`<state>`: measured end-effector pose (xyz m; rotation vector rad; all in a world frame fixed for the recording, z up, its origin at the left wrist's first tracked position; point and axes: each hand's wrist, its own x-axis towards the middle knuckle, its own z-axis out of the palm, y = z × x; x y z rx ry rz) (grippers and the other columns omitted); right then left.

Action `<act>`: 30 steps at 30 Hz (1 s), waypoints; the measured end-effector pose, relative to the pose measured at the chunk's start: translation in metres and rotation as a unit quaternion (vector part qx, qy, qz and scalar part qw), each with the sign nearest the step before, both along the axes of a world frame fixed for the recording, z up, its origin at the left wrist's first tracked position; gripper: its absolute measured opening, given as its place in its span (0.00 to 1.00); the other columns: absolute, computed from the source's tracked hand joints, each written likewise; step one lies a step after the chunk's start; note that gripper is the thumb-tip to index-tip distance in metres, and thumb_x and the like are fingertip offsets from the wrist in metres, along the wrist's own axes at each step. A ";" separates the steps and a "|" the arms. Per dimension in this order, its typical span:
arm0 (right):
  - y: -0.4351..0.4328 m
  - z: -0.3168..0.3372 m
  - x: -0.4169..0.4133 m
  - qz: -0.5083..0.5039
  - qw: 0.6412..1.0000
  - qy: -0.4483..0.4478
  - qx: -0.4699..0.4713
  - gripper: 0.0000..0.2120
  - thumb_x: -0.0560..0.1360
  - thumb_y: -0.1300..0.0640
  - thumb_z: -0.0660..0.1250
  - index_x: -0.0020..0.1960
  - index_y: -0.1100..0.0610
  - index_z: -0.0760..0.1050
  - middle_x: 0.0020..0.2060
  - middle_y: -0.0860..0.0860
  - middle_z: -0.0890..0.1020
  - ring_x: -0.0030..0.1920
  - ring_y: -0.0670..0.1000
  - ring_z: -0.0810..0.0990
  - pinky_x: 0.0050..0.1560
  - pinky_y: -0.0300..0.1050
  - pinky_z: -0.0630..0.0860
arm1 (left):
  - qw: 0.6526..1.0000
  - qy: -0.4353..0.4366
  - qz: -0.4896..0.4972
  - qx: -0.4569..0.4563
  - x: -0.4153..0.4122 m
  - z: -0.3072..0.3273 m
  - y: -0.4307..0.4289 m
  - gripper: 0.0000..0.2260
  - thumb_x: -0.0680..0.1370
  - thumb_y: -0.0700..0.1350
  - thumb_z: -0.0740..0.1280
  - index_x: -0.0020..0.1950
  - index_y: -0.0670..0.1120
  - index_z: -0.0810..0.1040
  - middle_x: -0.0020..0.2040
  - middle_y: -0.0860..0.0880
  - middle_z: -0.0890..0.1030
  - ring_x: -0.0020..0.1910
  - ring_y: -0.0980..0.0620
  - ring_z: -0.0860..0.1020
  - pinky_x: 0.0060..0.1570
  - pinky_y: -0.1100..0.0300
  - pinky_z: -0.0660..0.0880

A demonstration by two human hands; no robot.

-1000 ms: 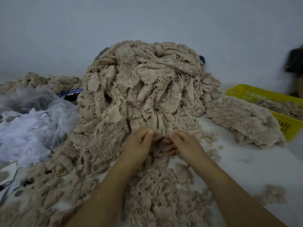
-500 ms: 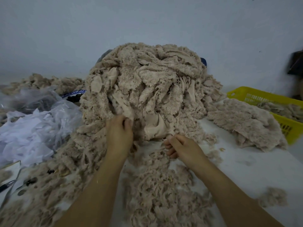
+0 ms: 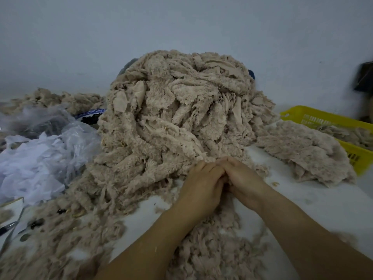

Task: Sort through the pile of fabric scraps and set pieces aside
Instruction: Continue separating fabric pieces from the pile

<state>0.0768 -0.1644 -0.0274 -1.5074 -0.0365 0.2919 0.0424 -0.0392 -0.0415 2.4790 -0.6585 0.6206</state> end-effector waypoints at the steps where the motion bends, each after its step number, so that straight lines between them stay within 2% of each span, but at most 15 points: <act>1: 0.001 -0.003 -0.001 -0.006 1.000 -0.023 -0.018 0.08 0.82 0.57 0.61 0.45 0.57 0.72 0.33 0.52 0.74 0.34 0.48 0.73 0.35 0.42 0.72 | 1.000 0.005 0.006 -0.022 0.000 -0.003 0.003 0.07 0.82 0.40 0.63 0.51 0.41 0.79 0.47 0.46 0.79 0.48 0.48 0.70 0.50 0.55 0.67; 4: 0.001 -0.012 -0.006 -0.032 0.995 -0.087 -0.023 0.13 0.82 0.52 0.61 0.42 0.58 0.70 0.31 0.50 0.74 0.35 0.50 0.73 0.37 0.43 0.73 | 0.995 0.038 0.034 -0.088 0.001 -0.006 0.013 0.07 0.82 0.41 0.65 0.46 0.41 0.79 0.43 0.52 0.75 0.47 0.52 0.69 0.48 0.63 0.63; 6: 0.004 -0.012 -0.010 -0.017 0.994 -0.103 -0.009 0.16 0.78 0.42 0.64 0.44 0.56 0.73 0.33 0.49 0.78 0.36 0.50 0.77 0.39 0.44 0.75 | 0.994 0.029 0.045 -0.100 0.002 -0.006 0.015 0.07 0.81 0.39 0.65 0.45 0.40 0.79 0.41 0.51 0.74 0.45 0.53 0.68 0.46 0.62 0.65; 8: 0.005 -0.013 -0.012 0.014 0.991 -0.125 -0.036 0.18 0.71 0.35 0.64 0.48 0.49 0.76 0.38 0.44 0.83 0.42 0.45 0.82 0.41 0.38 0.76 | 0.995 0.018 0.040 -0.088 0.002 -0.005 0.012 0.07 0.80 0.39 0.65 0.53 0.39 0.82 0.46 0.47 0.80 0.48 0.50 0.72 0.49 0.59 0.69; 10: 0.007 -0.013 -0.011 0.023 0.989 -0.139 -0.046 0.11 0.74 0.38 0.64 0.46 0.44 0.78 0.40 0.41 0.84 0.44 0.41 0.82 0.42 0.33 0.75 | 0.996 0.031 0.028 -0.083 0.002 -0.006 0.009 0.11 0.80 0.40 0.64 0.59 0.40 0.82 0.52 0.45 0.81 0.51 0.48 0.74 0.52 0.61 0.69; 11: 0.007 -0.014 -0.010 0.013 0.989 -0.139 -0.040 0.10 0.78 0.42 0.64 0.43 0.45 0.79 0.38 0.42 0.83 0.42 0.41 0.82 0.42 0.34 0.74 | 0.995 0.039 0.023 -0.086 0.002 -0.006 0.009 0.09 0.81 0.40 0.64 0.58 0.41 0.82 0.51 0.46 0.81 0.51 0.48 0.73 0.52 0.61 0.68; 13: 0.005 -0.015 -0.009 -0.003 0.988 -0.150 -0.039 0.14 0.82 0.48 0.62 0.38 0.47 0.76 0.33 0.43 0.78 0.36 0.42 0.77 0.40 0.38 0.72 | 0.993 0.049 0.022 -0.108 0.000 -0.005 0.009 0.06 0.81 0.40 0.65 0.50 0.42 0.81 0.45 0.49 0.78 0.48 0.50 0.71 0.51 0.62 0.67; 16: 0.005 -0.017 -0.009 -0.006 0.986 -0.160 -0.033 0.14 0.82 0.49 0.60 0.40 0.52 0.73 0.30 0.46 0.74 0.32 0.46 0.73 0.38 0.45 0.72 | 0.979 0.073 0.060 -0.183 0.001 -0.007 0.012 0.11 0.83 0.44 0.63 0.41 0.45 0.76 0.39 0.53 0.74 0.45 0.53 0.71 0.46 0.66 0.66; 18: 0.005 -0.017 -0.008 -0.014 0.987 -0.160 -0.014 0.13 0.83 0.49 0.59 0.44 0.55 0.73 0.33 0.50 0.77 0.35 0.51 0.76 0.39 0.49 0.75 | 0.953 0.113 0.092 -0.266 0.004 -0.007 0.016 0.15 0.83 0.48 0.62 0.40 0.43 0.76 0.37 0.50 0.76 0.43 0.51 0.75 0.45 0.60 0.71; 20: 0.006 -0.017 -0.009 -0.012 0.983 -0.181 -0.032 0.13 0.83 0.48 0.59 0.44 0.52 0.74 0.36 0.50 0.78 0.39 0.49 0.76 0.43 0.46 0.75 | 0.916 0.161 0.126 -0.344 0.008 -0.006 0.020 0.19 0.83 0.55 0.61 0.42 0.41 0.76 0.40 0.44 0.77 0.41 0.46 0.77 0.42 0.52 0.73; 23: 0.010 -0.018 -0.013 0.026 0.972 -0.224 -0.064 0.14 0.83 0.48 0.58 0.39 0.45 0.74 0.33 0.42 0.75 0.35 0.42 0.74 0.38 0.33 0.72 | 0.880 0.206 0.153 -0.400 0.012 -0.008 0.025 0.24 0.80 0.60 0.63 0.46 0.37 0.75 0.42 0.42 0.78 0.42 0.45 0.77 0.42 0.53 0.73; 25: 0.011 -0.018 -0.016 0.046 0.967 -0.234 -0.094 0.15 0.83 0.48 0.58 0.38 0.46 0.72 0.32 0.42 0.73 0.35 0.41 0.71 0.37 0.32 0.70 | 0.813 0.246 0.101 -0.518 0.014 -0.006 0.027 0.18 0.81 0.54 0.66 0.46 0.37 0.79 0.43 0.40 0.83 0.44 0.42 0.82 0.46 0.50 0.79; 28: 0.006 -0.016 -0.017 0.034 0.967 -0.235 -0.095 0.15 0.83 0.48 0.57 0.39 0.51 0.69 0.33 0.45 0.69 0.34 0.43 0.67 0.34 0.33 0.66 | 0.632 0.318 -0.031 -0.706 0.017 0.002 0.039 0.08 0.78 0.44 0.68 0.43 0.41 0.81 0.37 0.45 0.83 0.38 0.48 0.83 0.39 0.58 0.80; 29: 0.005 -0.015 -0.018 0.031 0.967 -0.233 -0.096 0.15 0.83 0.48 0.56 0.39 0.50 0.68 0.33 0.45 0.69 0.34 0.43 0.66 0.34 0.33 0.65 | 0.572 0.344 -0.073 -0.742 0.016 0.004 0.042 0.06 0.76 0.43 0.69 0.41 0.42 0.81 0.34 0.47 0.81 0.33 0.51 0.80 0.36 0.60 0.78; 30: 0.005 -0.014 -0.018 0.032 0.967 -0.232 -0.098 0.15 0.83 0.48 0.56 0.39 0.51 0.68 0.32 0.44 0.68 0.34 0.43 0.66 0.34 0.33 0.65 | 0.530 0.355 -0.097 -0.765 0.016 0.007 0.044 0.06 0.74 0.42 0.70 0.37 0.43 0.81 0.30 0.49 0.76 0.29 0.53 0.75 0.34 0.63 0.75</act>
